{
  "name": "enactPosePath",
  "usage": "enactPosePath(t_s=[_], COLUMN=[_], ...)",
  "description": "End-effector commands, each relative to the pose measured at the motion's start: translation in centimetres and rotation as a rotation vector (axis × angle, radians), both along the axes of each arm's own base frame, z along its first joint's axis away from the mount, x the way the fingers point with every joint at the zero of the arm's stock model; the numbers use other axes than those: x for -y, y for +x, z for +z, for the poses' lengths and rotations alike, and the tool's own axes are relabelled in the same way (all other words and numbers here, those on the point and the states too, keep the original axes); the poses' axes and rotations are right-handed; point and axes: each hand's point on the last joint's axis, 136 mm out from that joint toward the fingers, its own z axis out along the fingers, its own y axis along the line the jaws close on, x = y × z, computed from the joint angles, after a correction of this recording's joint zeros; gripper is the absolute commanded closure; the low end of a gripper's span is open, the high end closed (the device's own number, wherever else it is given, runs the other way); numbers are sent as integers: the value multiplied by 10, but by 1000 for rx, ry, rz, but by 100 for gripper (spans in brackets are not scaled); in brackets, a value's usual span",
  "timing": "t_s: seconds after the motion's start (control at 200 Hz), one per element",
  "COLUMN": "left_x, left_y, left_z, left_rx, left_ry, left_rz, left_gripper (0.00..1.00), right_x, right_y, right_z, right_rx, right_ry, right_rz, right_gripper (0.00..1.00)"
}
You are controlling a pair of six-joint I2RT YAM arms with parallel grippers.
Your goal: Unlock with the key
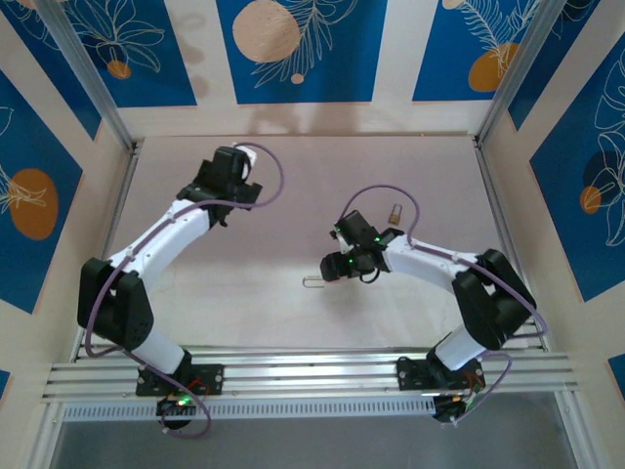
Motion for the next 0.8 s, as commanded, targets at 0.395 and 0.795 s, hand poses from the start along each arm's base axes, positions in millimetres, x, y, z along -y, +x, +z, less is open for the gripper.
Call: enactPosePath(t_s=[0.395,0.795], left_x=[-40,-32], left_y=[-12,-18], left_z=[9,13], left_rx=[11,24], left_ry=[-213,-257], left_rz=[159,110], left_gripper=[0,0], right_x=[9,7], right_y=[-3,-3], right_z=[-11,7], right_rx=[41,92], right_ry=[-229,-243], right_rz=[76,134], right_gripper=[32,28])
